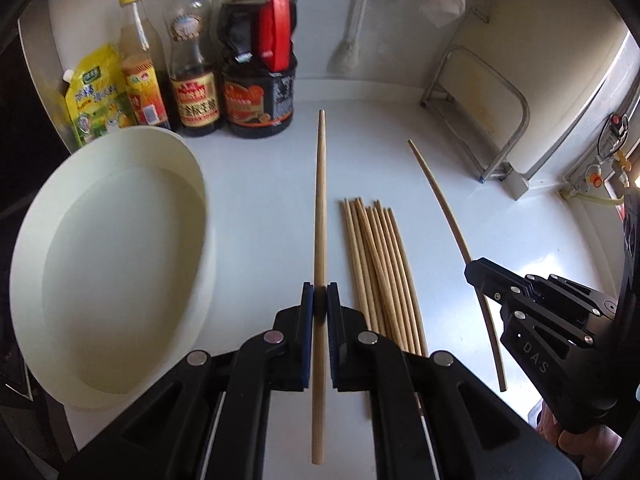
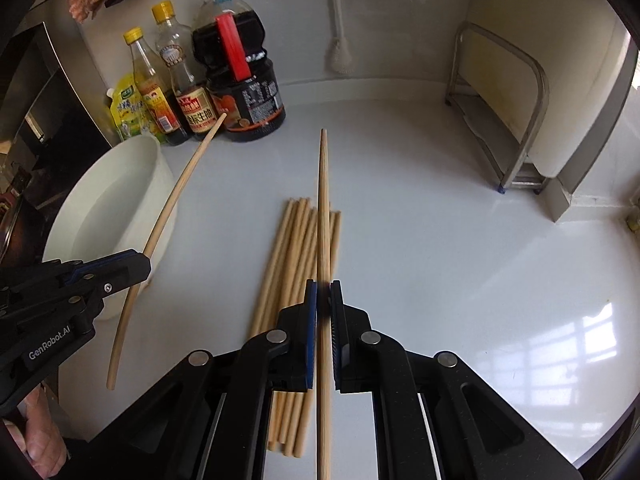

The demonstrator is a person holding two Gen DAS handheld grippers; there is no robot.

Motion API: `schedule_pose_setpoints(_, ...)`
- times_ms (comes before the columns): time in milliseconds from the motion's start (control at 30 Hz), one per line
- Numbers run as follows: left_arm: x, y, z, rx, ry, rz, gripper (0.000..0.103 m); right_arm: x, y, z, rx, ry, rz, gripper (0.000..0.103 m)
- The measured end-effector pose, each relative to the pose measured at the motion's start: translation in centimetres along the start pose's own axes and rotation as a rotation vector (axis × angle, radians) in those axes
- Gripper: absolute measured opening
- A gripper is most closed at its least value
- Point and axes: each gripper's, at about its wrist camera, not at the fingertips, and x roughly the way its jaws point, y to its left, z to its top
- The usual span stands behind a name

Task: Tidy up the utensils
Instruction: 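Carry both held chopsticks up and over the white basin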

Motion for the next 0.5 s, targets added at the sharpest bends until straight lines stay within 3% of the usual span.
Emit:
schedule_pose_setpoints(267,-4.0,9.1,2.0,-0.067,-0.066,0.095,0.007,0.8,9.8,4.7,-0.08,-0.047,0.129,0.006)
schedule_pose_setpoints(500,-2.8,16.9,1.6,-0.114,-0.018,0.167,0.007,5.0,18.5,7.2,-0.142,0.022,0.205,0.006)
